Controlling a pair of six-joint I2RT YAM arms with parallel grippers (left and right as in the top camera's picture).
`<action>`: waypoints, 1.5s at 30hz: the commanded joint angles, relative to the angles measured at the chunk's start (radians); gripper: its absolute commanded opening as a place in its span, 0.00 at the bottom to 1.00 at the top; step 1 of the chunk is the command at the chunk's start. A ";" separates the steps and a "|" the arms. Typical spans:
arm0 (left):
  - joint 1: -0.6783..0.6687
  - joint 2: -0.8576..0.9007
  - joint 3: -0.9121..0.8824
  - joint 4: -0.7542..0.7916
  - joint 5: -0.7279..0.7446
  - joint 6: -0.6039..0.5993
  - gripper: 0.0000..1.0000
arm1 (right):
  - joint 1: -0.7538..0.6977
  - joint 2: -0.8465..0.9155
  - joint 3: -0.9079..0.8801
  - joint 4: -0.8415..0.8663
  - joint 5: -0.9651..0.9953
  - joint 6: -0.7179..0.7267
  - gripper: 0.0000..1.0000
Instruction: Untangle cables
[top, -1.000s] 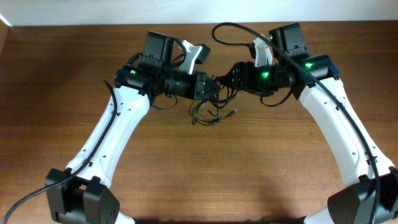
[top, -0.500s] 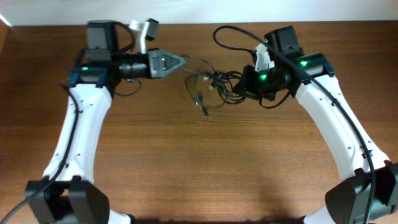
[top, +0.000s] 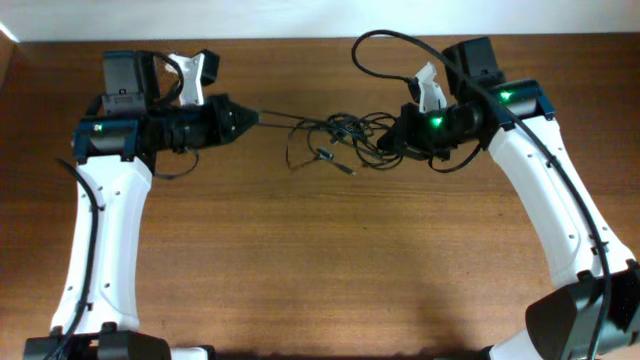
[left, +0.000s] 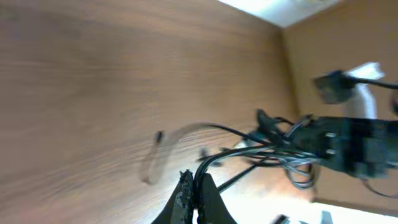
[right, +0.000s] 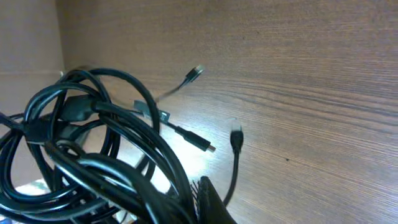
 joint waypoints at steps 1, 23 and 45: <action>0.135 -0.049 0.032 0.023 -0.510 0.027 0.00 | -0.167 0.013 -0.032 -0.070 0.432 0.007 0.04; -0.161 0.048 0.030 0.011 -0.380 0.076 0.04 | -0.151 0.000 0.131 -0.170 0.343 -0.018 0.87; -0.710 0.502 0.029 -0.051 -0.744 -0.161 0.41 | -0.223 0.030 0.124 -0.248 0.365 -0.068 0.93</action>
